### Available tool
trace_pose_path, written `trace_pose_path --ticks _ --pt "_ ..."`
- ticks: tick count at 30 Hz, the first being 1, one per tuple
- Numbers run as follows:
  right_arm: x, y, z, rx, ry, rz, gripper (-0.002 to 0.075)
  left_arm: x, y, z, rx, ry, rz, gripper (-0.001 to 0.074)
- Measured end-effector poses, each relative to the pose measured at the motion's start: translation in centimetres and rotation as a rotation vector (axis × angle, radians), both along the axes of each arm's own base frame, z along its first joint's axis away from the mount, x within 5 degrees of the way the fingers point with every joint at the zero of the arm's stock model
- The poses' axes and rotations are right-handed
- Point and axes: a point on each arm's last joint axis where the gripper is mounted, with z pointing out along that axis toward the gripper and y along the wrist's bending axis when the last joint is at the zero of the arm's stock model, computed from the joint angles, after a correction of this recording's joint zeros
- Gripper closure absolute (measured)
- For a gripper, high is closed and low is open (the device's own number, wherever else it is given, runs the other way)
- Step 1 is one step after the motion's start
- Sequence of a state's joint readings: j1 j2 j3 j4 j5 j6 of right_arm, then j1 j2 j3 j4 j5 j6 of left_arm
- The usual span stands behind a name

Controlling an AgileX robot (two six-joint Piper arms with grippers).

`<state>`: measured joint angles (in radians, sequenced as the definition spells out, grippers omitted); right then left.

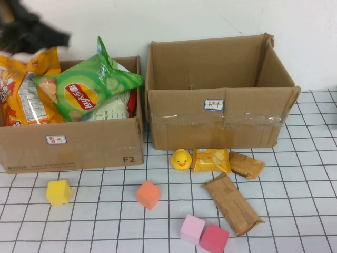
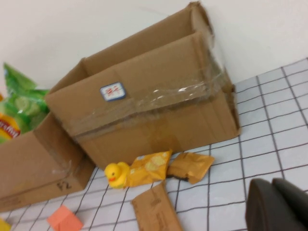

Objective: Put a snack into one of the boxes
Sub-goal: Pick up the biscuit

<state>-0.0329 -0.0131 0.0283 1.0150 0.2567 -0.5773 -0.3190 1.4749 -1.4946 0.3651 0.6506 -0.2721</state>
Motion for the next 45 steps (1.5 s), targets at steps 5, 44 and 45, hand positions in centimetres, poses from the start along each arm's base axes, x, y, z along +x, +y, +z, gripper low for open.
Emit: trace_pose_path --ticks 5,44,45 --pt "-0.2 0.5 1.2 -0.069 -0.018 0.065 0.0727 -7.1 1.9 -0.7 -0.056 -0.030 -0.028 0.0728" --pt "18.3 16.8 13.6 -1.204 0.553 0.945 0.0727 -30.0 8.5 -13.0 -0.366 -0.400 -0.079 0.0736" --pt "19.1 17.6 12.9 -1.193 0.592 0.927 0.0727 -30.0 8.6 -13.1 -0.363 -0.395 -0.078 0.0736"
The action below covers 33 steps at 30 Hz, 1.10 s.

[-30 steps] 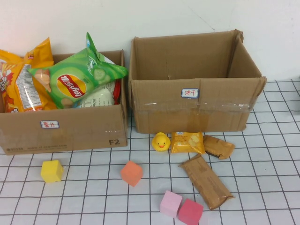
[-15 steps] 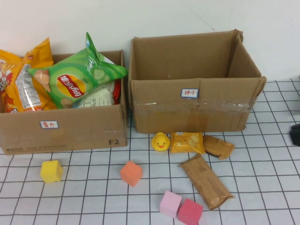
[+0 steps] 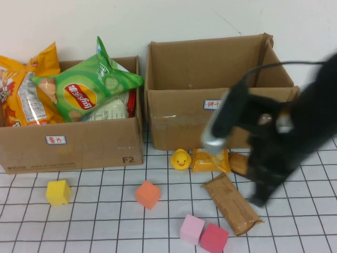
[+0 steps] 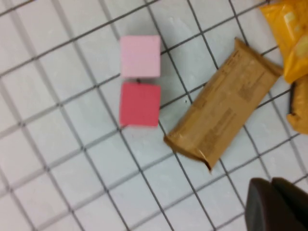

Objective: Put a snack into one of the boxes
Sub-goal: Pick up the biscuit

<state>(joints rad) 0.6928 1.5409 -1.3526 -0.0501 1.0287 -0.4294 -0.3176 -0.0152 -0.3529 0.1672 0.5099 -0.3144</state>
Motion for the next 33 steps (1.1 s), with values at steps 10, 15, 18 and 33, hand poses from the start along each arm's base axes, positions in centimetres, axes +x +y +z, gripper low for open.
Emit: trace_pose_path --ticks 10,15,18,33 --pt "5.6 2.0 -7.0 -0.045 0.163 -0.363 0.0421 0.0 0.0 -0.1 -0.007 0.010 -0.004 0.0736" --pt "7.4 1.8 -10.5 -0.029 0.260 -0.459 0.0142 -0.1 -0.1 -0.2 -0.024 0.024 -0.013 0.0736" --pt "7.9 2.1 -12.1 -0.031 0.276 -0.467 0.0108 -0.1 -0.2 -0.2 -0.030 0.028 -0.017 0.0736" --pt "9.2 3.1 -17.0 -0.032 0.303 -0.506 0.0095 -0.1 -0.3 -0.2 -0.062 0.041 -0.033 0.0736"
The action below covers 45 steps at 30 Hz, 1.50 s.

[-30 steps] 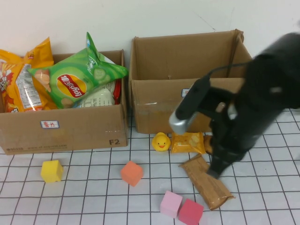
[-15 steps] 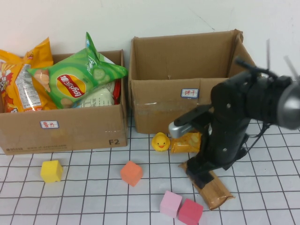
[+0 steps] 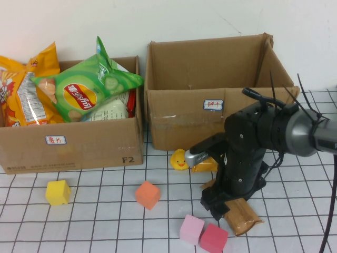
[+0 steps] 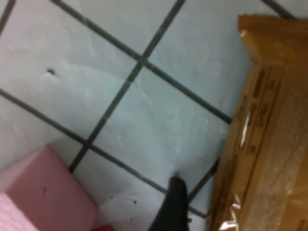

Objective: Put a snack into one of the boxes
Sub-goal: Pick up the biscuit, then place the biscuit in the biscuit box

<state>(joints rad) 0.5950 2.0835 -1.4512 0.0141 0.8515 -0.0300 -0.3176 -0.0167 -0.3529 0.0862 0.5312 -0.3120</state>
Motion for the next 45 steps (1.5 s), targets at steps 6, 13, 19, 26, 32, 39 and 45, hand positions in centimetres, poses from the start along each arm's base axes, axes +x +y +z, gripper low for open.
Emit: trace_pose_path --ticks 6,13,19,26,32,39,45 --pt "0.1 0.0 0.0 -0.003 -0.001 -0.002 0.0181 0.0 0.0 0.0 0.000 0.002 0.000 0.0736" --pt "0.2 -0.1 0.0 -0.003 -0.004 -0.003 0.0260 0.0 0.0 0.0 -0.001 0.004 -0.001 0.0736" --pt "-0.4 -0.4 4.0 0.047 -0.068 -0.002 0.0260 0.0 0.0 0.0 -0.003 0.005 -0.002 0.0736" --pt "-2.2 -1.7 12.3 0.155 -0.251 0.020 0.0260 0.0 0.0 0.0 -0.006 0.006 -0.003 0.0736" --pt "-2.0 -2.4 17.4 0.242 -0.557 0.028 0.0260 0.0 0.0 0.0 -0.005 0.007 -0.003 0.0736" --pt "2.5 -2.5 20.9 0.372 -0.869 -0.069 0.0260 0.0 0.0 0.0 -0.005 0.007 -0.003 0.0736" --pt "7.9 -3.5 20.1 0.437 -0.956 -0.188 0.0260 0.0 0.0 0.0 -0.002 0.004 -0.001 0.0736"
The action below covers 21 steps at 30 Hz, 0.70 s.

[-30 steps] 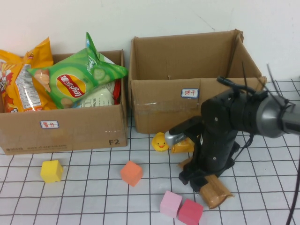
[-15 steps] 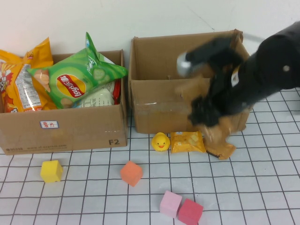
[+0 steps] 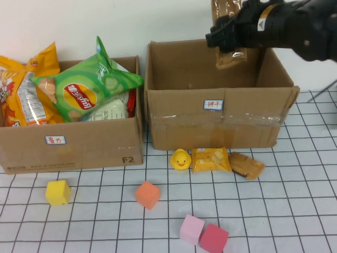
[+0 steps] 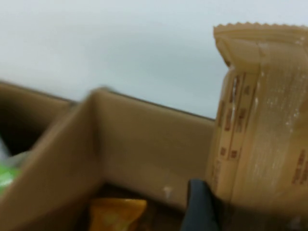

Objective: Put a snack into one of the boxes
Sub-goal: Place the biscuit in the biscuit box

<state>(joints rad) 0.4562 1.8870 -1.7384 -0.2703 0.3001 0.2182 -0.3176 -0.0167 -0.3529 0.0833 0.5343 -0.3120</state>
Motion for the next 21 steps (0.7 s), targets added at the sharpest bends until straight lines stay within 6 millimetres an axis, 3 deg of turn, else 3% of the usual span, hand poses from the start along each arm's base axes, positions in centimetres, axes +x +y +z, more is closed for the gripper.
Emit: trace_pose_path --ticks 4,7,11,16,18,21 --pt "2.8 -0.3 -3.7 0.000 0.059 -0.041 0.0260 0.0 0.1 0.0 0.017 -0.003 0.009 0.0736" --pt "3.7 -0.3 -5.8 -0.013 0.108 -0.056 0.0232 0.0 0.1 -0.1 0.019 0.005 0.009 0.0736" --pt "3.7 -0.4 -6.2 -0.029 0.142 -0.067 0.0204 0.0 0.1 -0.2 0.023 0.014 0.011 0.0736" --pt "2.2 -1.3 -3.2 -0.027 0.138 -0.088 0.0246 0.0 0.1 -0.2 0.024 0.016 0.011 0.0736" --pt "1.1 -1.9 -1.1 -0.021 0.124 -0.097 0.0338 0.0 0.1 -0.2 0.024 0.018 0.011 0.0736" --pt "-1.5 -3.2 3.3 0.000 0.085 -0.112 0.0540 0.0 0.1 -0.2 0.025 0.020 0.012 0.0736"
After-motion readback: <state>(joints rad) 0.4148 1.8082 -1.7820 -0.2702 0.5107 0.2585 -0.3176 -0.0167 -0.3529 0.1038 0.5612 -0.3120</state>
